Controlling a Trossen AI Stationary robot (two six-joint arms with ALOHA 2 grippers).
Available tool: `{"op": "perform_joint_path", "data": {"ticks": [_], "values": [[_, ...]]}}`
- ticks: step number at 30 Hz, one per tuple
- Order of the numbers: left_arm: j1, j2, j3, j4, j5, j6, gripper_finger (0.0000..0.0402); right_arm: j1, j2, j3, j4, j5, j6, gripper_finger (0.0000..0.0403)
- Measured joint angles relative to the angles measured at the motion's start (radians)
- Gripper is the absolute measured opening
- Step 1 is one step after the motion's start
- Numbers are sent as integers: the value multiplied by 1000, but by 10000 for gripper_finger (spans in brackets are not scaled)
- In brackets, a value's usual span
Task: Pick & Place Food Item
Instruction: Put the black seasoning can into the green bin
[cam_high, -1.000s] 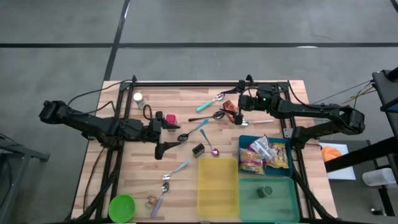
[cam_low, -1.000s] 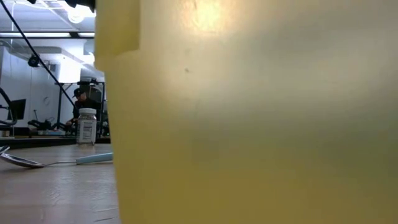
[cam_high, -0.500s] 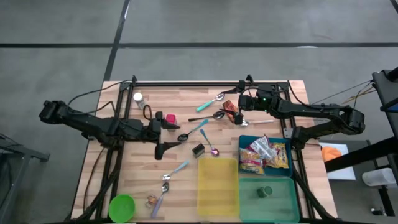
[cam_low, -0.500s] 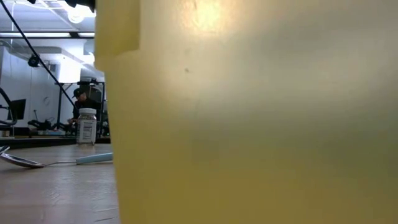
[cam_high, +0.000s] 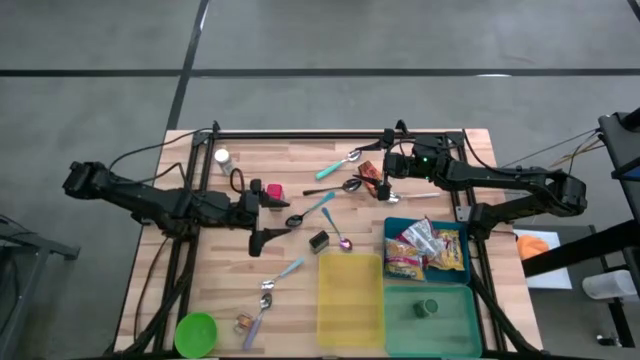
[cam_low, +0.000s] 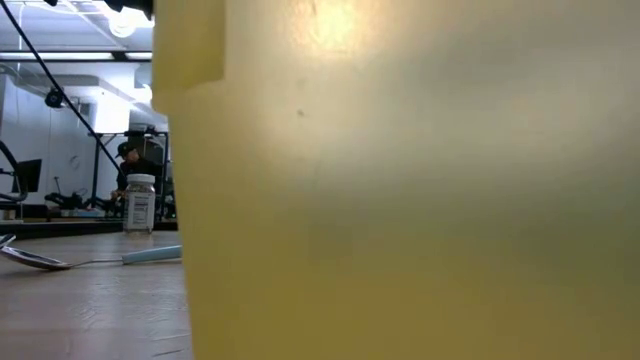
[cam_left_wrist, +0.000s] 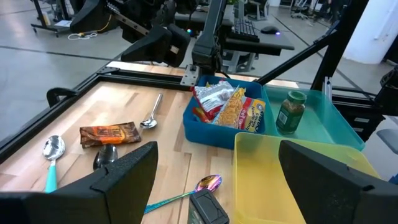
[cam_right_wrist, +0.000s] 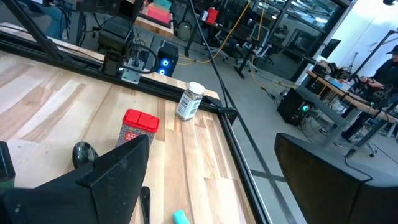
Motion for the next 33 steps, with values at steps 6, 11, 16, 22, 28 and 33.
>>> {"op": "perform_joint_path", "data": {"ticks": [6, 11, 16, 22, 28, 33], "values": [[0, 0, 0, 0, 0, 0, 338, 0, 0, 0, 0, 0, 0, 345], [0, 0, 0, -1, 0, -1, 337, 0, 0, 0, 0, 0, 0, 345], [0, 0, 0, -1, 0, -1, 337, 0, 0, 0, 0, 0, 0, 345], [0, 0, 0, -3, 0, -2, 337, 0, 0, 0, 5, 0, 6, 345], [0, 0, 0, -3, 0, -3, 337, 0, 0, 0, -6, -55, 93, 345], [0, 0, 0, -12, 0, -3, 337, 24, 0, 0, -3, -143, 96, 345]]}}
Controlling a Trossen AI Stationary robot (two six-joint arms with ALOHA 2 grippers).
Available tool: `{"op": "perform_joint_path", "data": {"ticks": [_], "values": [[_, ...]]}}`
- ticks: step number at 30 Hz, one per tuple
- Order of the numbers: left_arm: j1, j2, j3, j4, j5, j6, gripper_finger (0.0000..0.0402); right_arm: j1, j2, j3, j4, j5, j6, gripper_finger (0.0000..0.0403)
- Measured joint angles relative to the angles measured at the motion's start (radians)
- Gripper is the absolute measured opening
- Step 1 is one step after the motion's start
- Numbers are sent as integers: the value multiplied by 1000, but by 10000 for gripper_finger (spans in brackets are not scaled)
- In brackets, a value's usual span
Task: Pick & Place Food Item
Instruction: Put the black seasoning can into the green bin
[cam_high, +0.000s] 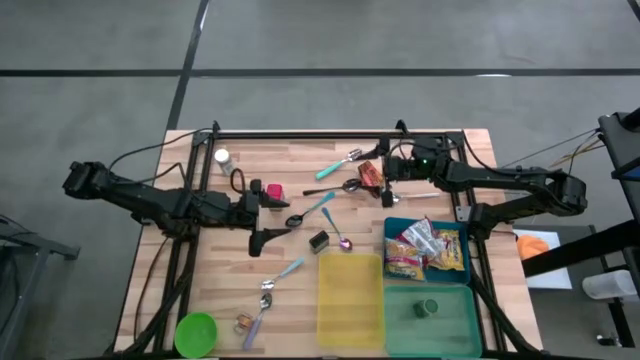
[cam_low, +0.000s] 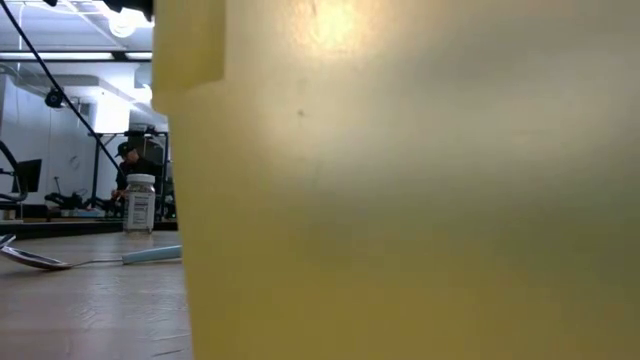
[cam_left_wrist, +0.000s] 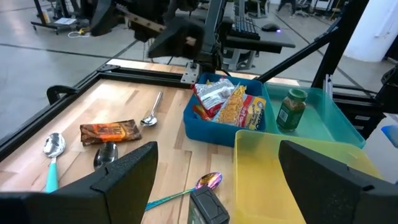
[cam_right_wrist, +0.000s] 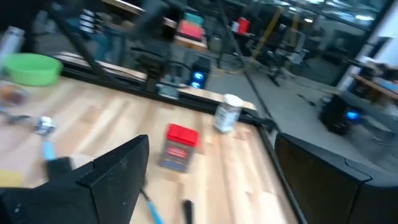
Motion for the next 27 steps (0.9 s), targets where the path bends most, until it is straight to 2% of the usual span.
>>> {"op": "perform_joint_path", "data": {"ticks": [6, 9, 14, 19, 27], "values": [[0, 0, 0, -36, 0, 0, 337, 56, 0, 4, -3, -67, 12, 345], [0, 0, 0, -52, 0, 1, 337, 89, 0, 43, -53, -66, 89, 345], [0, 0, 0, -77, 0, 2, 337, 159, 32, 175, -329, 27, 58, 345], [0, 0, 0, -91, 0, 3, 337, 222, 130, 322, -585, 61, -42, 345], [0, 0, 0, -93, 0, 3, 337, 268, 339, 469, -685, 13, -102, 345]]}}
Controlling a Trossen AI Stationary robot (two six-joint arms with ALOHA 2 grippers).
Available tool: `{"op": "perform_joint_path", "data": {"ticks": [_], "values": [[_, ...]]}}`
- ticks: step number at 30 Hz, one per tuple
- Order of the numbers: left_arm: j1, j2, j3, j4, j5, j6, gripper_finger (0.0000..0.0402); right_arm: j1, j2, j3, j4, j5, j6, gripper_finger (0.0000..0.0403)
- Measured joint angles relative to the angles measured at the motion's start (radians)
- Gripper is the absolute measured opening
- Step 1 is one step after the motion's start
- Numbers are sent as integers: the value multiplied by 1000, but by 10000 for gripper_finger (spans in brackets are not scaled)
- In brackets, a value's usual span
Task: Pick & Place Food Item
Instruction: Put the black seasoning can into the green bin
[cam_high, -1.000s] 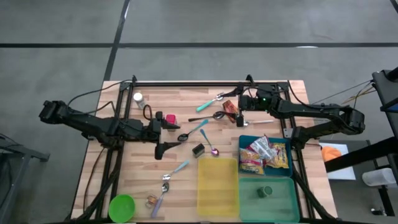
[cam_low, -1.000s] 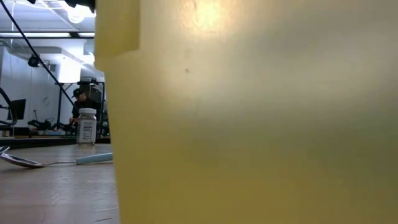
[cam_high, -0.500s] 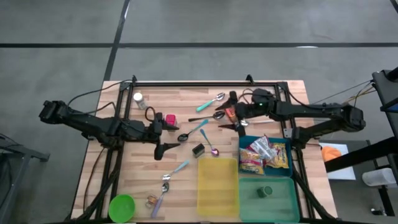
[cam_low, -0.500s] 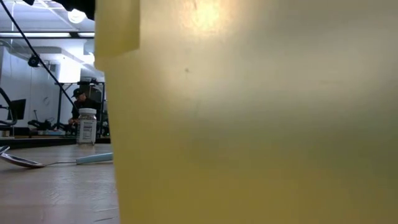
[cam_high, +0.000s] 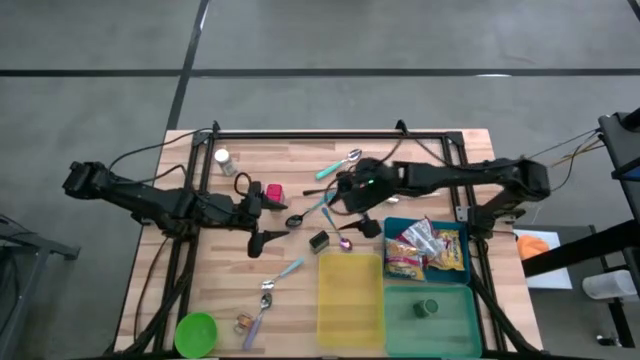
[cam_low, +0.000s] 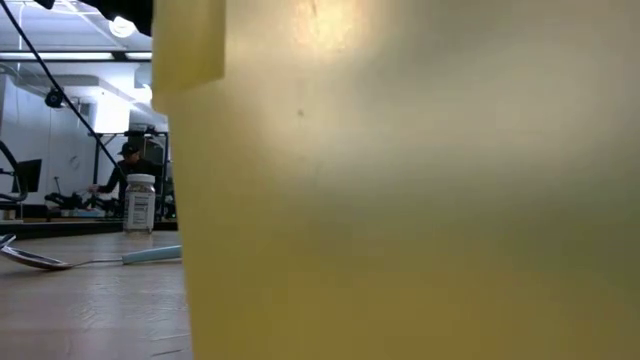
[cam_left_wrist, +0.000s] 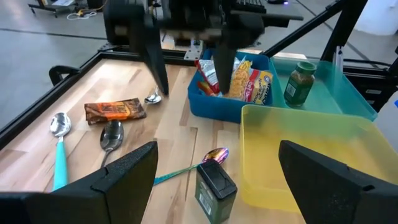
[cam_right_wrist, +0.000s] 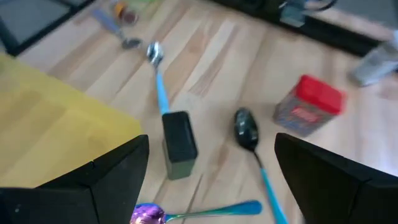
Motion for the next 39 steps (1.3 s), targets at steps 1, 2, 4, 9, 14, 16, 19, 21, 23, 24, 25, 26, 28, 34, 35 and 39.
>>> {"op": "perform_joint_path", "data": {"ticks": [1, 2, 4, 9, 14, 16, 19, 21, 23, 24, 25, 26, 28, 34, 35, 39], "values": [[0, 0, 0, -1, 0, 0, 337, 5, 27, 13, -11, -3, -8, 345], [0, 0, 0, -3, 0, 0, 337, 9, 54, 28, -20, -5, -11, 345], [0, 0, -1, -11, 0, 0, 337, 18, 101, 57, -18, -6, -8, 345], [0, 0, -1, -30, 0, 0, 338, 41, 197, 116, -17, -31, 3, 345], [0, 0, -1, -32, 0, 0, 338, 68, 254, 135, -22, -36, 7, 345], [0, 0, -1, -32, 0, 0, 338, 76, 270, 135, -21, -12, 6, 345], [0, 0, -1, -32, 0, 0, 338, 80, 283, 134, -13, 10, 7, 345], [0, 0, -1, -33, 0, -1, 338, 83, 293, 137, -1, 24, 6, 345], [0, 0, -1, -34, 0, -1, 338, 85, 303, 137, -3, 30, 10, 345], [0, 0, -1, -34, 0, -1, 338, 86, 312, 137, 5, 33, 10, 345], [0, 0, -1, -37, 0, -1, 338, 87, 317, 137, 10, 37, 10, 345], [0, 0, -1, -41, 0, -1, 338, 87, 323, 135, 9, 44, 10, 345], [0, 0, -1, -43, 0, -1, 338, 86, 333, 133, 9, 52, 10, 345], [0, 0, -1, -50, 0, -3, 338, 88, 357, 130, 29, 59, 10, 345], [0, 0, -1, -52, 0, -3, 338, 88, 360, 130, 34, 62, 10, 345], [0, 0, -1, -56, 0, -3, 338, 90, 379, 130, 49, 79, 6, 345]]}}
